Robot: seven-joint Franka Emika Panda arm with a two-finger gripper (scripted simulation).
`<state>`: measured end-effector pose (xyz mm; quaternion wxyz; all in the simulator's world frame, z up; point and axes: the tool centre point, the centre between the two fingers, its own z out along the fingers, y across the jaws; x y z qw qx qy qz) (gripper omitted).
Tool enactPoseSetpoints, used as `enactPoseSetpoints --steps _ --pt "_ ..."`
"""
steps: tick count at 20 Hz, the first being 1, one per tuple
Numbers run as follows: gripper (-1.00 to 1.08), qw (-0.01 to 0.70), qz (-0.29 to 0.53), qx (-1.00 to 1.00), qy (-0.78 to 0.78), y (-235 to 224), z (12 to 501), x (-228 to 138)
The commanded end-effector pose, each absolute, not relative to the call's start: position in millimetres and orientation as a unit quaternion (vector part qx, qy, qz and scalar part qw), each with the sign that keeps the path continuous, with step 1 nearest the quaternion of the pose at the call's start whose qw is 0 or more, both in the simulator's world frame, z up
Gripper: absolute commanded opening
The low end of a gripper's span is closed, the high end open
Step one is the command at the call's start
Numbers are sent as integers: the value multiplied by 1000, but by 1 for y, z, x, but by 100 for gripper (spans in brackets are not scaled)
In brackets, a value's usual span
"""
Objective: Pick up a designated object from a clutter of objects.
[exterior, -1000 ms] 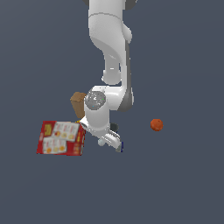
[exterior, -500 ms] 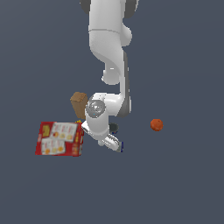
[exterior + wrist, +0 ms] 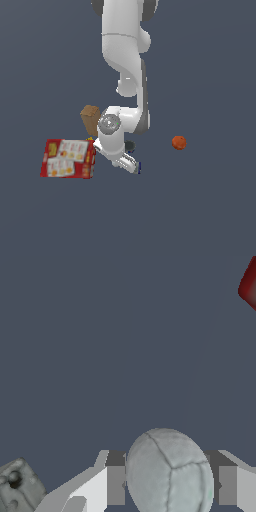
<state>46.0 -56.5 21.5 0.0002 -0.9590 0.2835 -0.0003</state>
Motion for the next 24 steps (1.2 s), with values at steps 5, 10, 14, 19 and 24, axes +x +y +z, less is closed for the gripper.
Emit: enactPoseSetpoints --steps 5,10,14,19,24 --pt "-100 0 0 -959 284 -55 24 44" --pt "-100 0 0 -959 284 -51 36 37" --pt "-100 0 0 -959 284 -44 52 28" --pt "-100 0 0 -959 284 -33 81 12" --pt "-100 0 0 -959 284 -20 116 -8"
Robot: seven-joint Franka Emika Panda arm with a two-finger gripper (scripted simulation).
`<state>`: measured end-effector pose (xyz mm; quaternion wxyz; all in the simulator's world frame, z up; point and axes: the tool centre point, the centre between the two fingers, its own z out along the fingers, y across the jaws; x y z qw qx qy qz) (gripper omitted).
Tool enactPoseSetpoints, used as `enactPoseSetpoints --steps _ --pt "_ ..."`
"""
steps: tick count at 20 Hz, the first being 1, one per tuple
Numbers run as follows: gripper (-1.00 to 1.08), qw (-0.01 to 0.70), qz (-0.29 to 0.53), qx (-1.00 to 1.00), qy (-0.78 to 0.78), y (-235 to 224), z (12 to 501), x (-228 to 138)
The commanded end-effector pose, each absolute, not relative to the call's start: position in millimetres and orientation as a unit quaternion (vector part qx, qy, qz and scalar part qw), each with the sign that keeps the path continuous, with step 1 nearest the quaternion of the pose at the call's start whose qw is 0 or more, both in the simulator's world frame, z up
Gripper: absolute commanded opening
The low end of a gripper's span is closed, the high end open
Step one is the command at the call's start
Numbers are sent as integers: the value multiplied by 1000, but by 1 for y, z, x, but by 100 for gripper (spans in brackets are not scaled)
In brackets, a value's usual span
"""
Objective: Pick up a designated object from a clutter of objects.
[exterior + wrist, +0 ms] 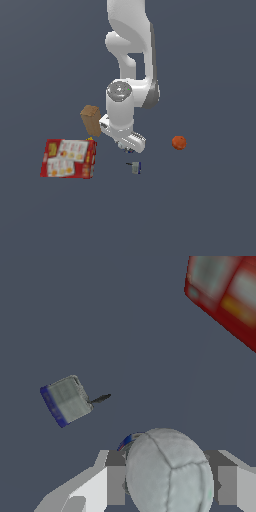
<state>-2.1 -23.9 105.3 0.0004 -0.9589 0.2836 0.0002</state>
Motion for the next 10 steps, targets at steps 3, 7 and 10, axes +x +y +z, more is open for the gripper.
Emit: enactPoseSetpoints --steps 3,7,10 --pt "-100 0 0 -959 284 -11 138 -21" --pt "-100 0 0 -959 284 0 167 -37" --pt "-100 0 0 -959 284 8 189 -49"
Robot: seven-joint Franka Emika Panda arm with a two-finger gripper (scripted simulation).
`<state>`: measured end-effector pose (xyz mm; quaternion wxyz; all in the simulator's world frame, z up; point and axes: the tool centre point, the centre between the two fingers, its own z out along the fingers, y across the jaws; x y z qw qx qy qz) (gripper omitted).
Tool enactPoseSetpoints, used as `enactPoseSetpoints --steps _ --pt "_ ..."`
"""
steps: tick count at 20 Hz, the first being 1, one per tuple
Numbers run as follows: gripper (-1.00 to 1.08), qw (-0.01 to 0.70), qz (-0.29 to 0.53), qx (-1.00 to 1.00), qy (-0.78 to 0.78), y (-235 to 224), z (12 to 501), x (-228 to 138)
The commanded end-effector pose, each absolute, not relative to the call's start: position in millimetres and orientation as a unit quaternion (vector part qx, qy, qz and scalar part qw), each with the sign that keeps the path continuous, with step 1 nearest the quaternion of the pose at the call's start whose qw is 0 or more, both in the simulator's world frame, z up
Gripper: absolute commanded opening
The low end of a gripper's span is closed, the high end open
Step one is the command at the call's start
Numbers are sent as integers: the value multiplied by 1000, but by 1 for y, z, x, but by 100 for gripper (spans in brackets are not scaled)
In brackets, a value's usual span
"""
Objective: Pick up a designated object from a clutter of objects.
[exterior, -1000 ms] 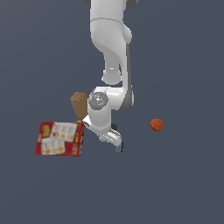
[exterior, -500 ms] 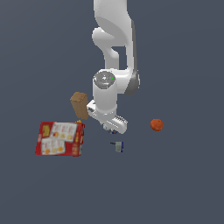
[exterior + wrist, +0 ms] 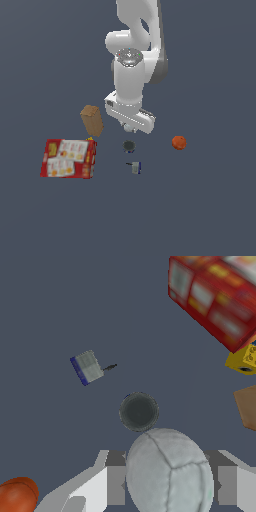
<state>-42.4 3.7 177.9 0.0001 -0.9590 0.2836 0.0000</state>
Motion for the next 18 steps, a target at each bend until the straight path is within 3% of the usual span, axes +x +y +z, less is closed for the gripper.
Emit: enactPoseSetpoints --steps 1,18 --pt "-100 0 0 -959 284 11 197 -53" --pt "-100 -1 -1 -959 284 61 330 -123"
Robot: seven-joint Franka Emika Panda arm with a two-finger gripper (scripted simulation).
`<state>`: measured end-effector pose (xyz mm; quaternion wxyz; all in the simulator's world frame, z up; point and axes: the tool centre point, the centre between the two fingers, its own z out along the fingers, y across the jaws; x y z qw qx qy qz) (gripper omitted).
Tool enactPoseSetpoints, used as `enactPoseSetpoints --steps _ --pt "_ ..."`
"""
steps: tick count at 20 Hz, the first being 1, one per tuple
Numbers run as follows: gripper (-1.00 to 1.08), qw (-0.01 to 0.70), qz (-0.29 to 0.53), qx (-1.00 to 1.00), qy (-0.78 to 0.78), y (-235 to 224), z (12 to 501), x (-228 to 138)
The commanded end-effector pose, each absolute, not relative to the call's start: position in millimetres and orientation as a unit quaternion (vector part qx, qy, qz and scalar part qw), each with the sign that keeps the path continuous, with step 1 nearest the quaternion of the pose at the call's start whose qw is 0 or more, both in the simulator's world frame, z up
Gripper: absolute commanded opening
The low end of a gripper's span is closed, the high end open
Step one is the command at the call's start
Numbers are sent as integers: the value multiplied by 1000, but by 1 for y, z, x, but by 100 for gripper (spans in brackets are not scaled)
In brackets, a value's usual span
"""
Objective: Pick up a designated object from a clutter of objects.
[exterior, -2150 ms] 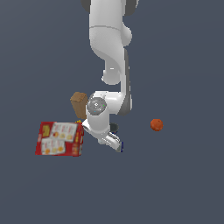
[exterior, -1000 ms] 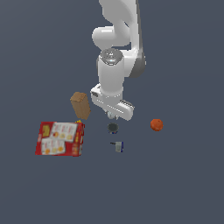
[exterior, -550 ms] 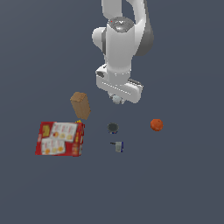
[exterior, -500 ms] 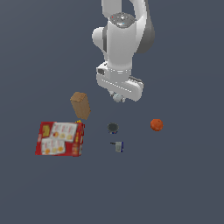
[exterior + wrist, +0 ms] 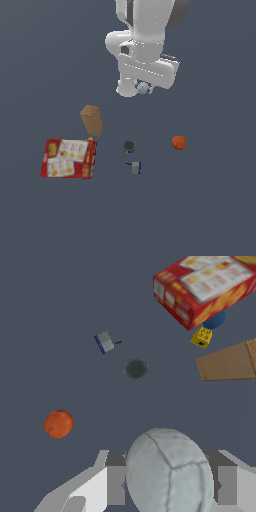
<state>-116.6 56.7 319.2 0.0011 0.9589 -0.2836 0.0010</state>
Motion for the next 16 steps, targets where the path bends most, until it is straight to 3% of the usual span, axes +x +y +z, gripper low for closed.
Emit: enactPoseSetpoints --steps 1,16 --pt "-100 1 1 959 -284 63 337 -126" --pt "-100 0 0 959 -284 83 386 -147"
